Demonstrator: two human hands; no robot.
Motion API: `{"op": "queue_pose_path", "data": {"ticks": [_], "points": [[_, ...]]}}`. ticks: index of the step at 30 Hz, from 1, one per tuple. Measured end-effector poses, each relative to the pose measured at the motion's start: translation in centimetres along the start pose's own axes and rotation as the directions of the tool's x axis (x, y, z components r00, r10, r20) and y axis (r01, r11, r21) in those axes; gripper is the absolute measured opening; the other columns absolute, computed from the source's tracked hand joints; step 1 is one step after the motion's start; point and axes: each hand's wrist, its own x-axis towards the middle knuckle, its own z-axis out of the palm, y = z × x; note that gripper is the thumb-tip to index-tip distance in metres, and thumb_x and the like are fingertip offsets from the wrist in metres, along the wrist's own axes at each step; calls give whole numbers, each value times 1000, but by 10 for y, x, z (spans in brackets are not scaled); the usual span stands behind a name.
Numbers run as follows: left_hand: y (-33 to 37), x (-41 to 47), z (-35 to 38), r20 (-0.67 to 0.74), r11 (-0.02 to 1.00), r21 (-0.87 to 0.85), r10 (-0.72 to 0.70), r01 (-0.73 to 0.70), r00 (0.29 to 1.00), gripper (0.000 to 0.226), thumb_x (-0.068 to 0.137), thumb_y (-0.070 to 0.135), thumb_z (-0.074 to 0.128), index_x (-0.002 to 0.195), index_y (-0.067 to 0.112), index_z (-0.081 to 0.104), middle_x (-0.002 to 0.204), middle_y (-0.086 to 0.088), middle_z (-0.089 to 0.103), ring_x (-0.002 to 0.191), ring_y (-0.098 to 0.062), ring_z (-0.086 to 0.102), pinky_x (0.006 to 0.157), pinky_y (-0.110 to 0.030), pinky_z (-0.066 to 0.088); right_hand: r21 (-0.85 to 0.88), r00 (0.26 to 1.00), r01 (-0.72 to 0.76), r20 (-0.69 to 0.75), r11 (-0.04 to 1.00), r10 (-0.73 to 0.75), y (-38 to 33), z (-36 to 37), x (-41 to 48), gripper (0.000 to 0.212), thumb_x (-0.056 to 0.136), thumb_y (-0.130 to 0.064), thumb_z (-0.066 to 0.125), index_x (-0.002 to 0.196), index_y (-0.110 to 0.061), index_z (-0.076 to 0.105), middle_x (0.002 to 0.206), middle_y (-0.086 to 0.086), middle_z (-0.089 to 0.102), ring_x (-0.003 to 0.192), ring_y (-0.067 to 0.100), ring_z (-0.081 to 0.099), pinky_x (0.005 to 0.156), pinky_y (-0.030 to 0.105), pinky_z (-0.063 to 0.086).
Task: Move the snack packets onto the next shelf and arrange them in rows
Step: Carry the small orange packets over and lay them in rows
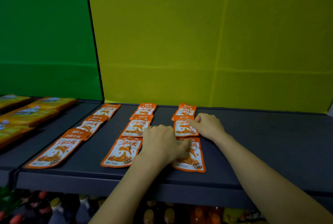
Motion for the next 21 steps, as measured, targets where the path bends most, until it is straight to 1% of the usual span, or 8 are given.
{"op": "queue_pose_path", "data": {"ticks": [3, 5, 8, 10, 12, 15, 18, 21], "points": [[3, 14, 2, -127, 994, -100, -60, 47, 990, 53, 87, 58, 40, 92, 9, 59, 99, -11, 65, 98, -27, 57, 68, -32, 34, 20, 1000, -5, -14, 1000, 5, 2, 1, 1, 36, 89, -52, 49, 86, -16, 50, 105, 7, 66, 93, 23, 59, 70, 30, 37], [3, 30, 9, -132, 982, -178, -88, 63, 987, 51, 89, 53, 41, 105, 5, 53, 110, -15, 62, 109, -29, 51, 78, -35, 38, 43, 1000, -23, -19, 999, 23, 4, 2, 2, 44, 87, -55, 50, 98, -13, 55, 108, 7, 64, 99, 25, 58, 72, 30, 38], [2, 51, 23, 0, 965, -240, -111, 107, 994, 57, 91, 48, 41, 122, 0, 41, 131, -19, 48, 125, -33, 39, 99, -39, 34, 67, 999, -21, -26, 998, 23, 8, 2, 5, 53, 85, -57, 50, 111, -12, 59, 117, 8, 59, 110, 25, 54, 82, 33, 42], [0, 60, 29, 93, 946, -285, -134, 155, 987, 61, 93, 46, 40, 130, -2, 34, 138, -21, 42, 130, -34, 34, 104, -41, 31, 74, 1000, -17, -23, 997, 19, 10, 1, 5, 56, 87, -56, 49, 120, -12, 58, 127, 10, 55, 120, 27, 47, 95, 36, 41], [-1, 67, 33, 181, 924, -325, -150, 203, 972, 64, 94, 44, 38, 136, -3, 27, 141, -22, 39, 132, -36, 34, 105, -41, 30, 52, 1000, -14, 1, 999, 14, 10, -1, 3, 55, 90, -53, 45, 126, -14, 56, 134, 9, 50, 127, 29, 39, 101, 38, 35], [-1, 71, 35, 218, 915, -341, -147, 216, 965, 55, 95, 38, 37, 133, 0, 30, 136, -22, 46, 126, -36, 43, 101, -41, 34, 19, 999, 1, 36, 1000, -2, 8, -2, 1, 49, 92, -49, 43, 130, -19, 54, 139, 7, 45, 130, 29, 34, 103, 38, 32], [3, 69, 35, 199, 919, -338, -139, 201, 970, 42, 95, 31, 38, 125, 1, 36, 131, -20, 50, 122, -36, 46, 98, -41, 35, 7, 999, 12, 51, 1000, -13, 5, -3, 2, 46, 92, -47, 44, 129, -22, 55, 140, 5, 45, 130, 29, 35, 103, 38, 33], [6, 66, 34, 155, 925, -337, -127, 173, 980, 39, 94, 29, 40, 123, 1, 37, 129, -19, 51, 121, -35, 46, 96, -41, 35, 0, 999, 6, 41, 1000, -6, 5, -2, 3, 43, 92, -45, 45, 127, -22, 56, 139, 6, 46, 129, 29, 36, 101, 39, 34]]}}
